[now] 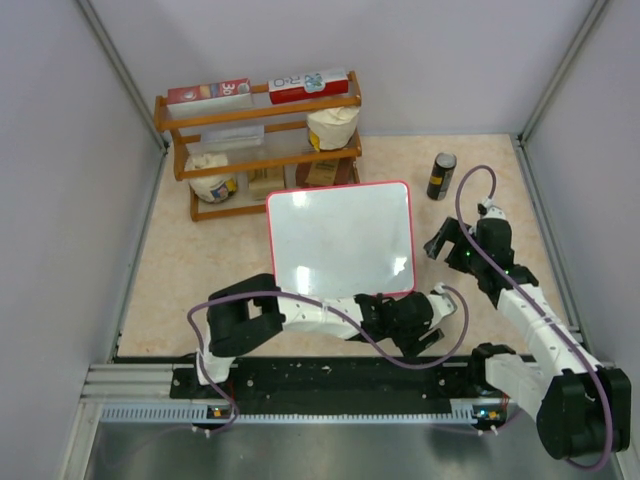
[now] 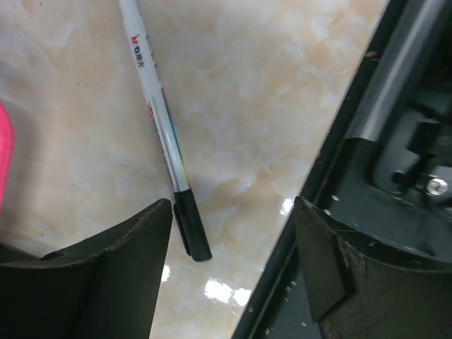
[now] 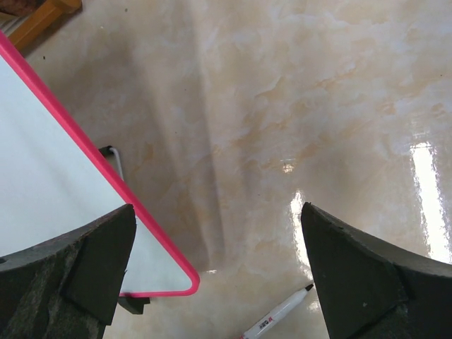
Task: Write a sentence on the whiteboard
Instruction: Pick up the whiteboard marker at the center of the board.
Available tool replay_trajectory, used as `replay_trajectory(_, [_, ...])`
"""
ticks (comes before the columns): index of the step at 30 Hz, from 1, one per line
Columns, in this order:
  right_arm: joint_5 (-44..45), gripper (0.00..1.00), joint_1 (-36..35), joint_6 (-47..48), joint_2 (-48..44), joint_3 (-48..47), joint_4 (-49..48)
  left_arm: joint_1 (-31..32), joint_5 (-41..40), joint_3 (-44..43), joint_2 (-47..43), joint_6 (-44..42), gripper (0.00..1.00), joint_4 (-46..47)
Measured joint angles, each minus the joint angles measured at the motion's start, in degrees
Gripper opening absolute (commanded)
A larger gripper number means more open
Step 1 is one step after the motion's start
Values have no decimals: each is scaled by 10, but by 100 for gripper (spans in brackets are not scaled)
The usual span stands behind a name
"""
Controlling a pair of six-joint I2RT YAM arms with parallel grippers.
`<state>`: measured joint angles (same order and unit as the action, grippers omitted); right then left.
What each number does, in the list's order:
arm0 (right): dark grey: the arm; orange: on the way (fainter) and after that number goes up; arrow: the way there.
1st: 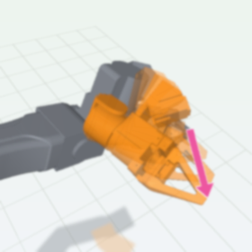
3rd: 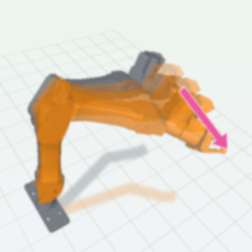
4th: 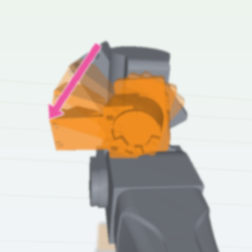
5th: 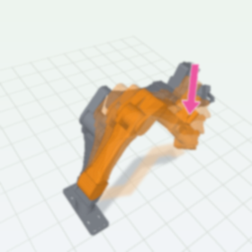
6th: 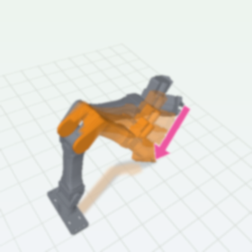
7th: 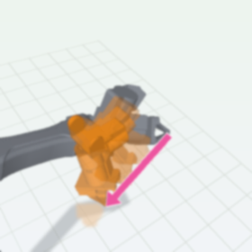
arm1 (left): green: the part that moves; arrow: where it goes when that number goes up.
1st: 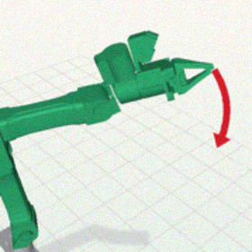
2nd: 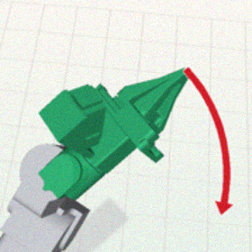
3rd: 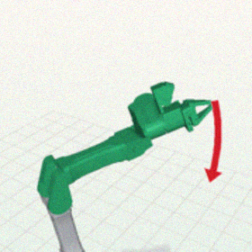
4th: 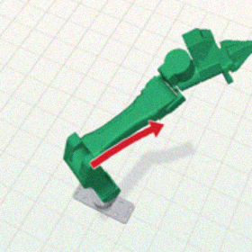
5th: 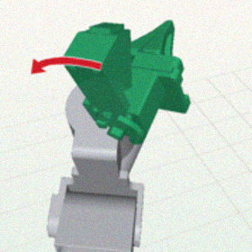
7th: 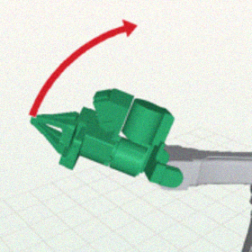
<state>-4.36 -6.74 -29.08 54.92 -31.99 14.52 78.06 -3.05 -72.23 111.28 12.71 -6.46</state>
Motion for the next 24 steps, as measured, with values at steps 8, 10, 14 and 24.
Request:
replay_trajectory(8, [-3,99,0,0,0,0,1,-3,-35,-2,30,-3,52,8])
replay_trajectory(10, [-3,99,0,0,0,0,1,-3,-44,-3,31,-3,35,8])
replay_trajectory(14, [-9,99,0,1,0,0,1,-3,-66,-4,34,-2,3,8])
replay_trajectory(24, [-33,99,0,6,-24,0,4,-6,-99,26,5,-11,0,-1])
